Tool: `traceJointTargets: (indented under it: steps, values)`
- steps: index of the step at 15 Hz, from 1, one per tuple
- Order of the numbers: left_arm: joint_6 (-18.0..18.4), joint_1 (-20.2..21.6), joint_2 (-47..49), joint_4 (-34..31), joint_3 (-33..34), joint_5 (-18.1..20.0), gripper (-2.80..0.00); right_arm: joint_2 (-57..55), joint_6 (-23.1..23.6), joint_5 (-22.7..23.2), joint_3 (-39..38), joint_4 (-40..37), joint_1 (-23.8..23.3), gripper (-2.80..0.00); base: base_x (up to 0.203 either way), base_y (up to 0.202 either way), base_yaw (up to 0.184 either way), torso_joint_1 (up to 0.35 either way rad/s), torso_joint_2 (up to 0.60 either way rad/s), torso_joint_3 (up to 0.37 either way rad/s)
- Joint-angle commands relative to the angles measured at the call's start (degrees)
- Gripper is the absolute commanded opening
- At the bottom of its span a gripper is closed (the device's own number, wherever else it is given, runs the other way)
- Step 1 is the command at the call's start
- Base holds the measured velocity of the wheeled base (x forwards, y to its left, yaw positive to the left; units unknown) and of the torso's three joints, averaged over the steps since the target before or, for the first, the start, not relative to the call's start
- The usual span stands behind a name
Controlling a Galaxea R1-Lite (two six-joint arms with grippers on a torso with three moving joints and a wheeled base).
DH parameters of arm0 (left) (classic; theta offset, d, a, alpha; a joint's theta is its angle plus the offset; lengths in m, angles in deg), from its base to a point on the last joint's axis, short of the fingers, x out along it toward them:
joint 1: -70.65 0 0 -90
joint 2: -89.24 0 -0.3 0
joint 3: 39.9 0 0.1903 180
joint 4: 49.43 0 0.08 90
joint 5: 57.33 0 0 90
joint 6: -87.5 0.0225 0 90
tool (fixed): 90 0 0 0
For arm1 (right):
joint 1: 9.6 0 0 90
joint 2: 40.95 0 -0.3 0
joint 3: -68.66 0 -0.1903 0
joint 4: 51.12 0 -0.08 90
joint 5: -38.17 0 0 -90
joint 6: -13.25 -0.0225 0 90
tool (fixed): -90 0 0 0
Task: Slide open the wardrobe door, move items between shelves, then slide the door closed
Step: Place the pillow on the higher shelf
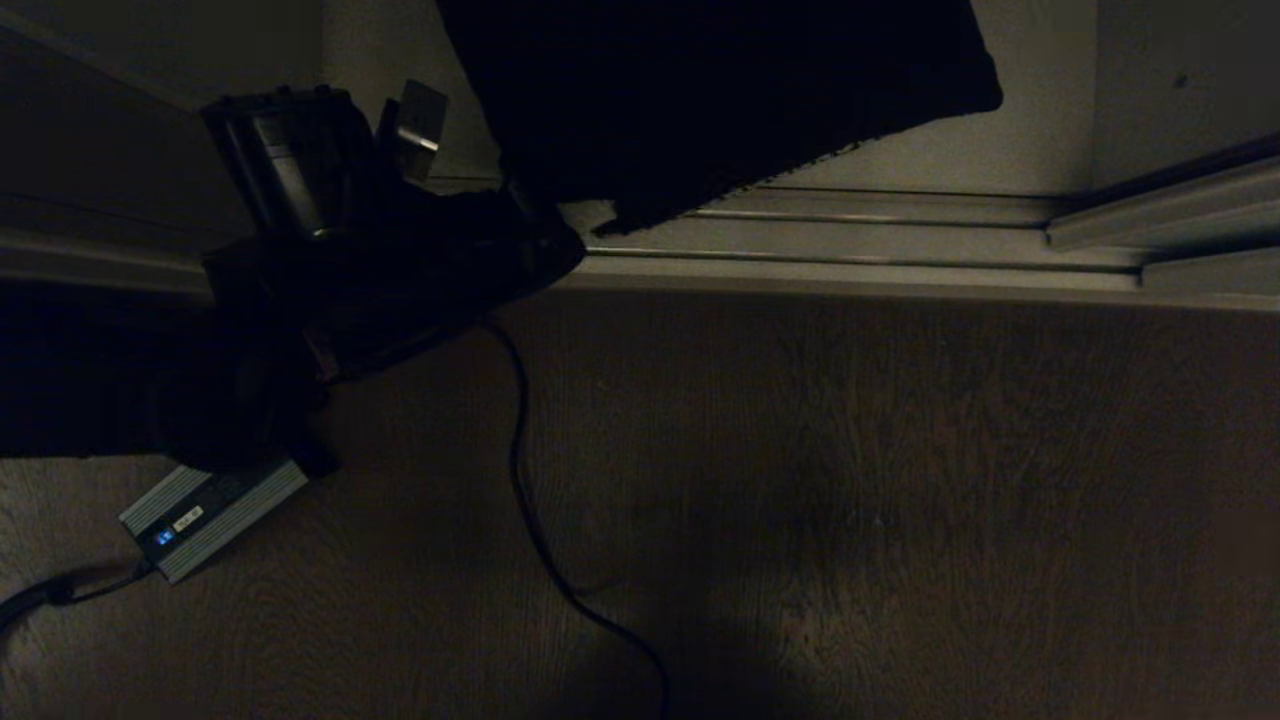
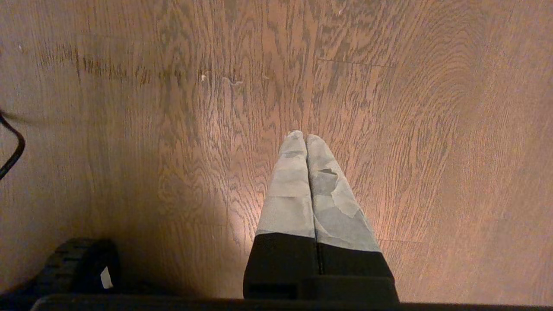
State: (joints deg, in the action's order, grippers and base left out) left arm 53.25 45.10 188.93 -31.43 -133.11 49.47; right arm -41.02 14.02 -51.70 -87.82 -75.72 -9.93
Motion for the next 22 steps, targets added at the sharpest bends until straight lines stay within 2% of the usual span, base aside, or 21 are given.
traceJointTargets:
  steps: [1,3,5,8,10,13,16,18,22]
  values:
    - [1.6,-0.4,-0.4,-0.8,-0.9,-1.4,-2.8,-0.1,0.1,0.0,0.4,-1.5,0.1,-2.8,0.0,0.0,0.0,0.0,0.0,0.0]
    - [3.8,-0.4,0.0,-1.5,0.6,-4.4,-2.8,-1.6,0.0,-0.2,3.6,-5.8,0.1,-2.8,0.0,0.0,0.0,0.0,0.0,0.0]
    - [5.4,-0.4,0.0,-1.4,1.8,-5.8,-2.8,-4.0,-0.5,0.6,10.6,-11.7,0.1,-2.8,0.0,0.0,0.0,0.0,0.0,0.0]
    - [5.5,-0.4,-0.7,-3.4,1.3,-6.3,-2.8,-11.7,-1.9,5.1,17.8,-16.2,0.1,-2.8,0.0,0.0,0.0,0.0,0.0,0.0]
    - [5.6,-0.4,-2.2,-5.9,1.5,-6.3,-2.8,-17.0,-5.3,8.7,22.3,-16.4,0.1,-2.8,0.0,0.0,0.0,0.0,0.0,0.0]
    - [5.6,-1.6,-4.9,-8.3,1.6,-6.2,-2.8,-21.1,-11.6,17.3,27.2,-16.4,0.7,-2.8,0.0,0.0,0.0,0.0,0.0,0.0]
    - [5.6,-1.7,-4.7,-9.5,0.8,-6.4,-2.8,-23.6,-12.5,20.8,28.8,-16.3,0.8,-2.8,0.0,0.0,0.0,0.0,0.0,0.0]
    - [5.6,-1.8,-4.0,-9.9,0.1,-6.5,-2.8,-26.6,-12.6,25.1,28.7,-14.2,0.7,-2.8,0.0,0.0,0.0,0.0,0.0,0.0]
    - [5.9,-1.9,-3.2,-14.4,-2.8,-6.5,-2.8,-36.2,-12.7,25.7,26.4,-6.9,0.8,-2.8,0.0,0.0,0.0,0.0,0.0,0.0]
